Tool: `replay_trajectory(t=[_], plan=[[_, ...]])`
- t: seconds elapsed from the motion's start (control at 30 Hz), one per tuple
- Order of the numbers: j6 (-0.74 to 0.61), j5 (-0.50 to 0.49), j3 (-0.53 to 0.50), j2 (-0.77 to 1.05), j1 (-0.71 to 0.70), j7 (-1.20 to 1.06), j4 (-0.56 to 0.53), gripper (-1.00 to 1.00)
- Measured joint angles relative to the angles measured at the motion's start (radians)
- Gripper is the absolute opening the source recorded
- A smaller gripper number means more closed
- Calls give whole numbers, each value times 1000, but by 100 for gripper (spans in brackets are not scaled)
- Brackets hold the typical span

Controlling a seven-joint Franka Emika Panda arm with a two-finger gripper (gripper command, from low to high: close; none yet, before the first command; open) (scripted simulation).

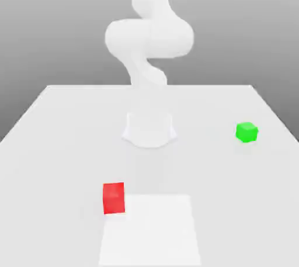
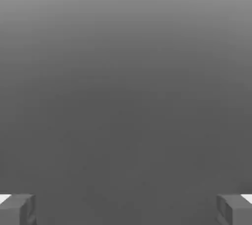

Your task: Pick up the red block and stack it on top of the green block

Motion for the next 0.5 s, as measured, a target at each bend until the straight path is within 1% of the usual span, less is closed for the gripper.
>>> replay_trajectory(t=[0.5], plan=[[368,-45,-163,518,-27,-234,-428,0]])
